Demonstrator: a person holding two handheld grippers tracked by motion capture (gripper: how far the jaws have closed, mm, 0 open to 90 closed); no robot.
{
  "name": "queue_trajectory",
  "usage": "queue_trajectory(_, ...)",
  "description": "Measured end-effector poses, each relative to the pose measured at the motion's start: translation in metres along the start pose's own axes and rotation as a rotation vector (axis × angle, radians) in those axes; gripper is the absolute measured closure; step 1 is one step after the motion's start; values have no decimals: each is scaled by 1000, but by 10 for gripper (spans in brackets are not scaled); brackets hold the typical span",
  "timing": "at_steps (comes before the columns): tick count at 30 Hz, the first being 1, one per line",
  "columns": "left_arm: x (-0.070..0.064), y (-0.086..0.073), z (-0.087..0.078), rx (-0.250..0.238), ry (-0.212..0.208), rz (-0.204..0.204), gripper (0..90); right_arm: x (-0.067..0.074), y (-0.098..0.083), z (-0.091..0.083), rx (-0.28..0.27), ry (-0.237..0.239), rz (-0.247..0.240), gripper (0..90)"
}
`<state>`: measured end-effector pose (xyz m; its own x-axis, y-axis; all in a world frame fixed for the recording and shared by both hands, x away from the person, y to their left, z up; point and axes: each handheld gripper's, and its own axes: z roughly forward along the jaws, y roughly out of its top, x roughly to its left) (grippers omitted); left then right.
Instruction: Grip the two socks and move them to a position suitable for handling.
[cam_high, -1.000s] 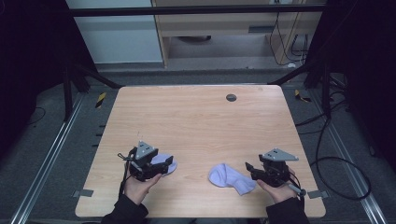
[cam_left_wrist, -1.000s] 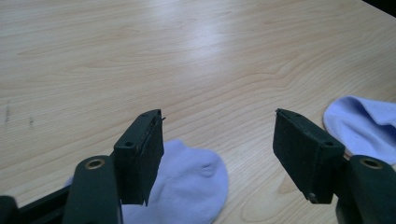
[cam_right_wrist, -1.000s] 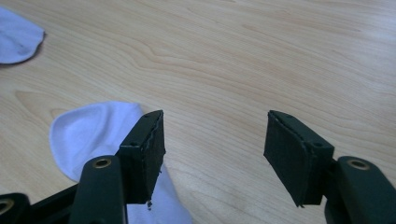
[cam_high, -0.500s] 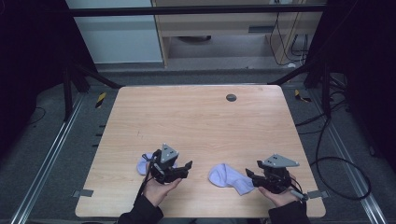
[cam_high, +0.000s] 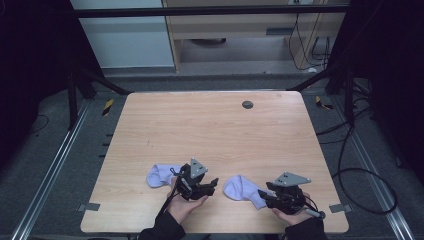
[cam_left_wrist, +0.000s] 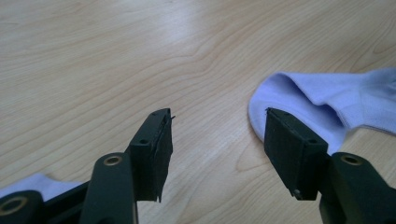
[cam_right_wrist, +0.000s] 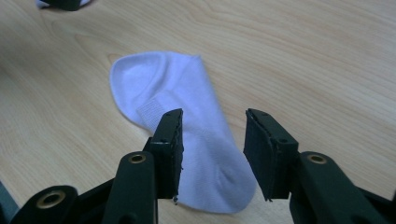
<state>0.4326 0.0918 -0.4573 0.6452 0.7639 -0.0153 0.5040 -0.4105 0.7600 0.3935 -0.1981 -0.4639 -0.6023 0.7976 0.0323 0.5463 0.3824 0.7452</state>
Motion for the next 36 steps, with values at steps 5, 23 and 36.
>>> queue_trajectory(5, -8, -1, 9, 27, -3, 11, 438, 6, -6, 3, 22, 24, -14, 600)
queue_trajectory(23, -28, -5, 40, 86, -4, 22, 513, 15, -18, 13, 81, 64, -34, 642)
queue_trajectory(36, -30, -7, 49, 116, -35, 12, 700, 17, -21, 20, 119, 75, -43, 684)
